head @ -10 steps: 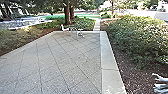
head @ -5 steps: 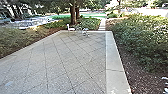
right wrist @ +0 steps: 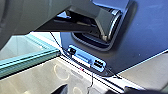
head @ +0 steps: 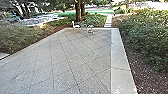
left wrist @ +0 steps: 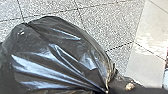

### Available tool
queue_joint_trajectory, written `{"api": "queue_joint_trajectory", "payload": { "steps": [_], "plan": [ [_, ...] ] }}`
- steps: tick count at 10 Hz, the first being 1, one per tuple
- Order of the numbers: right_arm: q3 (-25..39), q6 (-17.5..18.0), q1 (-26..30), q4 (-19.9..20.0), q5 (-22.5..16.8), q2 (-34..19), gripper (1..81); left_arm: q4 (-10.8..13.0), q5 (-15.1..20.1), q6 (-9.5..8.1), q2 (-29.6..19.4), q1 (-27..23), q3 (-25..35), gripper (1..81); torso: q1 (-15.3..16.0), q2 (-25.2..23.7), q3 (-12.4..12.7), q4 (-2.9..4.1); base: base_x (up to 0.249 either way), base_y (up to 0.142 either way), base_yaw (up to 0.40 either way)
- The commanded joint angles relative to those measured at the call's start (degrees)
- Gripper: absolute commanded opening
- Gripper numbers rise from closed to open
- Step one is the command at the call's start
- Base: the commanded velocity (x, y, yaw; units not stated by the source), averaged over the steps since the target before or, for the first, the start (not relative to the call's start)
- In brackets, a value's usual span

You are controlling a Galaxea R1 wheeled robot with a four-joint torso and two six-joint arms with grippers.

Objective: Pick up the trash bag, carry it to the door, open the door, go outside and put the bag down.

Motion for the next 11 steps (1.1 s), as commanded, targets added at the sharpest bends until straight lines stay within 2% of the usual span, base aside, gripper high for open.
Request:
{"api": "queue_joint_trajectory", "payload": {
  "steps": [1, 2, 3, 5, 7, 8, 10, 11],
  "plan": [
    [0.7, 0.0, 0.6, 0.4, -4.6, 0.0, 81.1, -1.5, 6.6, -0.25, -2.0, -11.2, -1.4, 1.0, 0.0, 0.0, -5.2, 0.00, 0.000, 0.000, 0.000],
    [0.7, 0.0, 0.6, 0.4, -4.6, 0.0, 81.1, -1.3, 6.8, -0.25, -1.0, -13.2, -3.2, 1.0, 0.0, 0.0, -5.2, 0.00, 0.000, 0.000, 0.000],
    [0.6, 0.0, 0.5, 0.4, -4.6, 0.0, 81.1, -0.9, 8.3, -0.25, 0.5, -14.6, -6.1, 1.0, 0.0, 0.0, -3.5, 0.00, 0.000, 0.000, 0.000],
    [0.2, 0.0, 0.5, 0.4, -4.6, 0.2, 81.1, -1.2, 12.7, -0.25, 2.8, -17.5, -10.7, 1.0, 0.0, 0.1, -4.6, 0.00, 0.000, 0.000, 0.000],
    [-1.0, 0.0, 0.3, 0.4, -4.6, 1.0, 81.1, -1.6, 14.1, -0.17, 2.9, -18.8, -10.8, 1.0, 0.1, 0.1, -4.5, 0.00, 0.000, 0.000, 0.000],
    [-1.7, 0.0, 0.3, 0.4, -4.5, 1.4, 81.1, -1.7, 14.4, -0.25, 2.8, -18.9, -10.8, 81.1, 0.1, 0.1, -4.5, 0.00, 0.000, 0.000, 0.000],
    [-2.3, 0.0, 0.2, 0.5, -4.5, 1.7, 81.1, -1.8, 14.8, -0.17, 2.5, -18.3, -10.8, 81.1, 0.1, 0.1, -4.6, 0.00, 0.000, 0.000, 0.000],
    [-2.3, 0.0, 0.2, 0.6, -4.5, 1.7, 81.1, -1.8, 15.4, 0.01, 2.6, -15.6, -10.5, 81.1, 0.1, 0.1, -1.2, 0.00, 0.000, 0.000, 0.000]
  ]
}}
